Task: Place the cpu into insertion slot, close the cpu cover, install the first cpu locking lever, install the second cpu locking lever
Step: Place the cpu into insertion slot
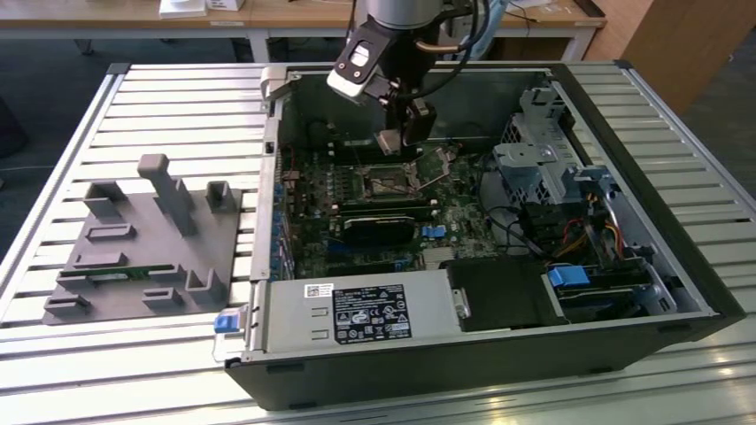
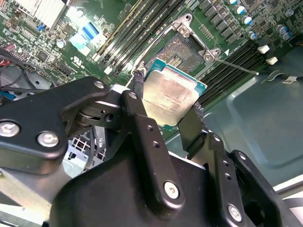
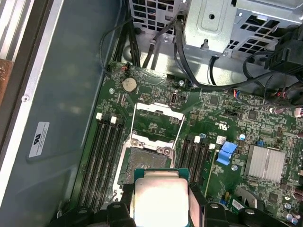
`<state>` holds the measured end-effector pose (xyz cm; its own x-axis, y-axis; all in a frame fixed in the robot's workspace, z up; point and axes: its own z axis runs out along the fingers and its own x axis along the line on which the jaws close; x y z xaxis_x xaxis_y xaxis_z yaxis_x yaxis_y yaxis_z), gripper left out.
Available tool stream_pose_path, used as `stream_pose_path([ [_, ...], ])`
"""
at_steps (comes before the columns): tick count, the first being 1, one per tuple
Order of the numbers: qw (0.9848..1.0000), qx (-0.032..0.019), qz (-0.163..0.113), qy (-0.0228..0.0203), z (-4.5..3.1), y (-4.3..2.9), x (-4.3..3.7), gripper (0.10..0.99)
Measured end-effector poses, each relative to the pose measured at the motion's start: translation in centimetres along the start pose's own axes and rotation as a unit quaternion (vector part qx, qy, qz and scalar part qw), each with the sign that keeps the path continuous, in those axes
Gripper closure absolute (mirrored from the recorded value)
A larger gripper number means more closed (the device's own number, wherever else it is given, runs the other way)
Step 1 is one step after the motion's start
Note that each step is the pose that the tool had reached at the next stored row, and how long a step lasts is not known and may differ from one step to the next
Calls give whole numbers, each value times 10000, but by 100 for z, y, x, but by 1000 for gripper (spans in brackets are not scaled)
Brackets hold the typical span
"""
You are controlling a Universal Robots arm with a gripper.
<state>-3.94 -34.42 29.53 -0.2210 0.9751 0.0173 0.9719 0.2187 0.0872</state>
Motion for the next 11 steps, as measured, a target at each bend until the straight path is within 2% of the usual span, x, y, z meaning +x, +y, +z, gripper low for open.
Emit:
stream_pose_path([
  [11, 10000, 0, 17, -2, 14, -1, 0, 545],
])
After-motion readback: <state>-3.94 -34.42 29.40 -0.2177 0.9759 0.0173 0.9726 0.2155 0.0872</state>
